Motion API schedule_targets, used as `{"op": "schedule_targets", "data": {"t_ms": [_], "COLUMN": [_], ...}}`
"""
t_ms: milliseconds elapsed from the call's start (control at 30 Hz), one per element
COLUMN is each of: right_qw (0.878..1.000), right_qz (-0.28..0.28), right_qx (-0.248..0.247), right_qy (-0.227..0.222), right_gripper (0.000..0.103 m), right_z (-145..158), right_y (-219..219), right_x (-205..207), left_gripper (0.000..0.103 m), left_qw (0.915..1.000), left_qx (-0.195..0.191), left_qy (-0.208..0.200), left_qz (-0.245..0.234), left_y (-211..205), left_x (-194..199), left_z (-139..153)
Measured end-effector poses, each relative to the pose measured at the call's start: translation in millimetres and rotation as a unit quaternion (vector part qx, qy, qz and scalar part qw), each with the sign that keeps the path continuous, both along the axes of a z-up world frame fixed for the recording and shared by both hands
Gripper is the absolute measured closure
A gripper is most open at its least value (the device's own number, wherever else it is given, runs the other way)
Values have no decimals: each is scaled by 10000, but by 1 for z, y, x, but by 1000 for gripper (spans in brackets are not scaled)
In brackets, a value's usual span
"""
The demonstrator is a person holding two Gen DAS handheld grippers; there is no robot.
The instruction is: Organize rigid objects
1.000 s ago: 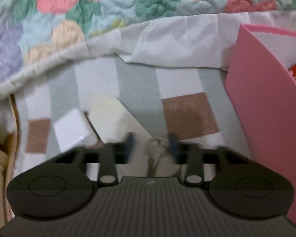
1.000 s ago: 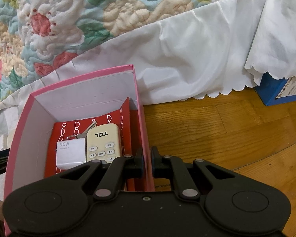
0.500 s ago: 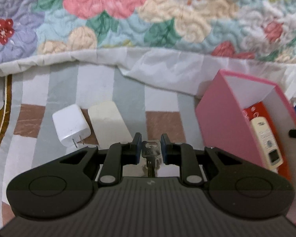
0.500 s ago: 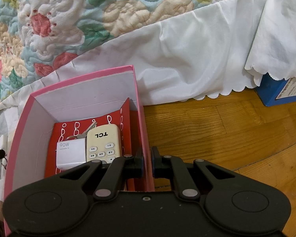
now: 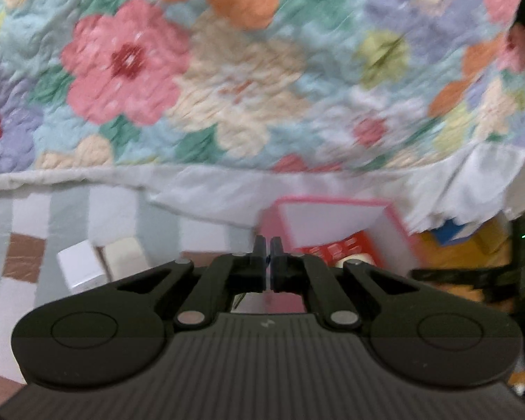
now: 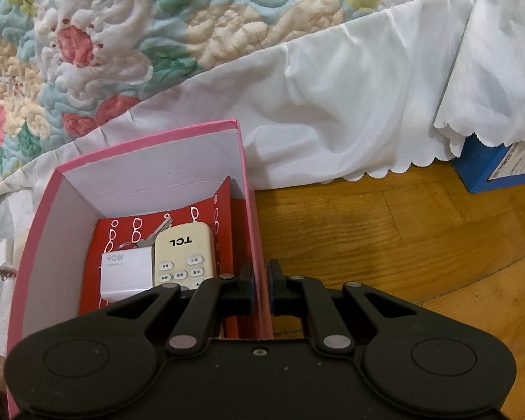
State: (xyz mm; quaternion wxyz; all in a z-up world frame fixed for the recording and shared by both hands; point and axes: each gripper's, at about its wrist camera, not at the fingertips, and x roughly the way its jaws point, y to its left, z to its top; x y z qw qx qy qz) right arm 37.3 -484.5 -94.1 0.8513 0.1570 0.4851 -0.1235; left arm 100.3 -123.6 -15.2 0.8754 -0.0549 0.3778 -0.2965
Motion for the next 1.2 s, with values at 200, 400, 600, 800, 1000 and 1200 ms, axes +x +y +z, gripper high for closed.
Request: {"op": "schedule_targets", "data": {"t_ms": [200,400,600,800,1000,1200], "right_qw": [10000,10000,10000,9999,9999,9999], "right_qz": [24,12,14,-16,-26,-45], "right_qx": [-5,13,1,66,89,92], "right_qy": [-55,-70,-94,-96,-46,-19], "right_gripper": [96,96,96,96,95,93], "right_z": [2,2,4,3,0,-1], "right_y": [-1,-1,0,-2,-1,0], "right_x": [0,0,-1,-1,0,0], "left_gripper": [102,103,103,99,95,82], "left_qw": [9985,9942,9929,9977,9953,9862], "left_qx": [-261,-471,-354,293,585,158], "left_qy": [-260,-430,-232,-115,768,1627], "left_qz": [-412,-868,-1108,-595,-51,-258], "left_y": [-14,-29,-52,-42,-9,-3], "left_x": [-21,-40,-46,-35,0,6], "left_z": [32,56,46,9,-55,-100]}}
